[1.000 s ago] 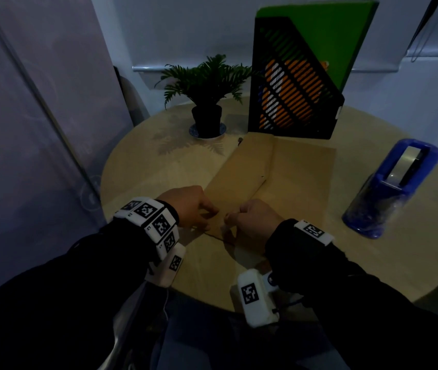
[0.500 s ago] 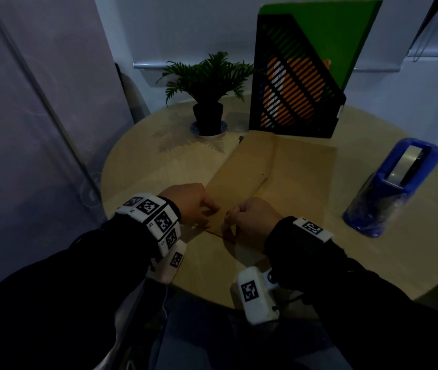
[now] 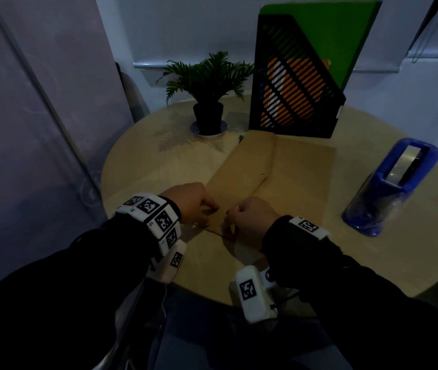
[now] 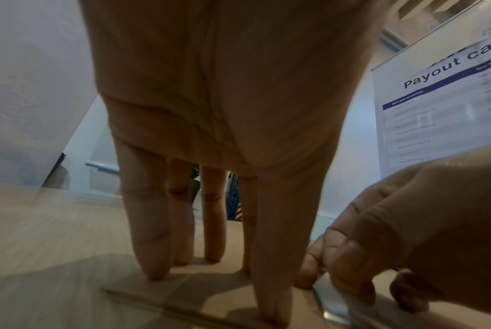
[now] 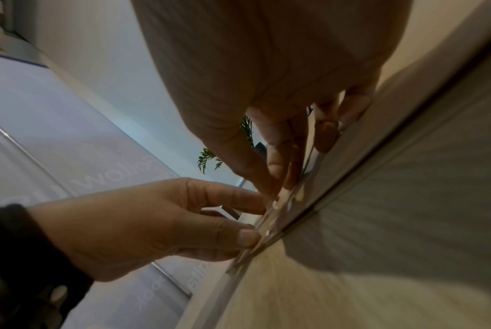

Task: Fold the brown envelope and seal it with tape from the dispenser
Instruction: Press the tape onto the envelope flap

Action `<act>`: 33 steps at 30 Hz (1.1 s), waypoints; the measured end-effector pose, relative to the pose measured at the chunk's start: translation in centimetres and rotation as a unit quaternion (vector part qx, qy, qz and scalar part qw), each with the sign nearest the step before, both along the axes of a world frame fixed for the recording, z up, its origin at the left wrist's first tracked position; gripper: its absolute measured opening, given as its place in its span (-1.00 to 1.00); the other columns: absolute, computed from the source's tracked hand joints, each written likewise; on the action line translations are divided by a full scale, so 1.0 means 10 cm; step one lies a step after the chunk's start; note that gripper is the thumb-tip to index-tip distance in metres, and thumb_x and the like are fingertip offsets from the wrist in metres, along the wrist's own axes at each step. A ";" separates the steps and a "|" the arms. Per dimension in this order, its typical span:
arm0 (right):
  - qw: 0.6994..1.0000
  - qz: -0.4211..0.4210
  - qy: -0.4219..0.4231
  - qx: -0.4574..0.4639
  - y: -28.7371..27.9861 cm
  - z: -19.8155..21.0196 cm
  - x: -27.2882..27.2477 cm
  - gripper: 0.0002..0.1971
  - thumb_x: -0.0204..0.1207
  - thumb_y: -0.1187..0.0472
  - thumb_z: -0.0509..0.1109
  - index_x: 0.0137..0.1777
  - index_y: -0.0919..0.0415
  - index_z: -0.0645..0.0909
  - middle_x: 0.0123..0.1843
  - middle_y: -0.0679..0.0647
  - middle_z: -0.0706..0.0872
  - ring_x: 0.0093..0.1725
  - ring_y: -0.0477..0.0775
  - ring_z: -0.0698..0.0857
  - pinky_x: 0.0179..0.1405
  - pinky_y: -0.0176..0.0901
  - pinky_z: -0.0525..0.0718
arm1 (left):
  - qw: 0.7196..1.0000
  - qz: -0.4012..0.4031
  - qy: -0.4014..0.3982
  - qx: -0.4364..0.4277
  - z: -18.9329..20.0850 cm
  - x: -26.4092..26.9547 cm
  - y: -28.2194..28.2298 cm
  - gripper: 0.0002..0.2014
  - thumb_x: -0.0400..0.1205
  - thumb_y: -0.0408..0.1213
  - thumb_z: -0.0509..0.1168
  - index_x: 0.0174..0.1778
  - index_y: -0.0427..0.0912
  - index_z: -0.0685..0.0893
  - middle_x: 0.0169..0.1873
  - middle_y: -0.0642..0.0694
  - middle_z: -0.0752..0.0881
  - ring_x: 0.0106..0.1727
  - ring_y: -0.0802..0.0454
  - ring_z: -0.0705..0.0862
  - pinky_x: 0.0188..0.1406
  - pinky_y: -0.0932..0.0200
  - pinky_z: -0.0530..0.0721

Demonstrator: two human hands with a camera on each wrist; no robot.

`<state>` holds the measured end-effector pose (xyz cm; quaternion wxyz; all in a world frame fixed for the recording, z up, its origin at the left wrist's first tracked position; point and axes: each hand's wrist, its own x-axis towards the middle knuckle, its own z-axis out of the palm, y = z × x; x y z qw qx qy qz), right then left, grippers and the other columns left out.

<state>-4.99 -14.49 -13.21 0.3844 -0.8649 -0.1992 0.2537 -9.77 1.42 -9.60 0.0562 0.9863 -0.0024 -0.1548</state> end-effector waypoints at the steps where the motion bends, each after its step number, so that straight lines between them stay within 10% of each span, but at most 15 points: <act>1: 1.000 0.000 0.000 -0.001 0.00 0.01 0.00 -0.71 0.47 0.21 0.32 -0.35 0.22 0.83 -0.10 0.11 0.87 0.09 0.08 0.73 0.14 -0.05 0.72 | 1.000 -0.004 0.001 0.001 -0.01 0.01 0.00 -0.64 0.56 -0.13 0.41 0.28 -0.03 0.68 -0.26 -0.02 0.57 -0.20 -0.03 0.50 -0.20 0.15 0.42; 4: 1.000 -0.001 -0.008 0.001 0.00 0.02 -0.01 -0.74 0.49 0.22 0.32 -0.24 0.26 0.84 -0.05 0.12 0.86 0.09 0.08 0.73 0.00 -0.13 0.69 | 1.000 -0.013 0.004 -0.004 -0.02 0.02 0.02 -0.67 0.55 -0.15 0.41 0.24 -0.09 0.70 0.00 -0.29 0.66 -0.22 -0.10 0.57 -0.19 0.14 0.43; 8: 1.000 0.003 -0.020 -0.006 0.01 0.01 -0.01 -0.74 0.50 0.22 0.33 -0.20 0.33 0.82 -0.04 0.17 0.85 0.05 0.17 0.75 -0.03 -0.10 0.66 | 1.000 -0.016 0.000 -0.020 -0.06 0.03 0.06 -0.72 0.56 -0.14 0.40 0.17 -0.10 0.71 -0.17 -0.22 0.58 -0.32 0.05 0.43 -0.20 0.13 0.46; 13: 0.999 0.006 -0.039 -0.023 0.01 0.00 0.00 -0.59 0.49 0.21 0.33 -0.63 0.10 0.56 -0.20 0.13 0.80 -0.03 0.15 0.70 -0.09 -0.11 0.57 | 0.998 0.010 -0.001 -0.069 -0.11 0.02 0.07 -0.65 0.60 -0.04 0.35 0.28 -0.02 0.71 -0.12 -0.01 0.64 -0.17 0.04 0.57 -0.12 0.14 0.50; 24: 0.999 0.006 -0.029 -0.026 0.01 0.02 -0.02 -0.57 0.46 0.21 0.29 -0.68 0.07 0.57 -0.12 0.15 0.85 0.12 0.24 0.68 0.09 0.04 0.67 | 0.997 0.011 0.002 -0.077 -0.09 0.03 0.02 -0.65 0.45 0.07 0.48 -0.37 -0.13 0.60 -0.54 0.02 0.40 -0.48 0.01 0.39 -0.34 0.07 0.37; 33: 0.999 0.012 -0.025 -0.038 0.01 0.10 -0.04 -0.71 0.52 0.20 0.28 -0.11 0.31 0.82 -0.09 0.20 0.85 0.03 0.19 0.75 0.11 0.00 0.68 | 0.999 0.030 0.006 -0.037 -0.05 0.05 -0.04 -0.62 0.43 0.07 0.50 -0.52 0.05 0.47 -0.51 0.06 0.43 -0.48 0.07 0.43 -0.35 0.15 0.39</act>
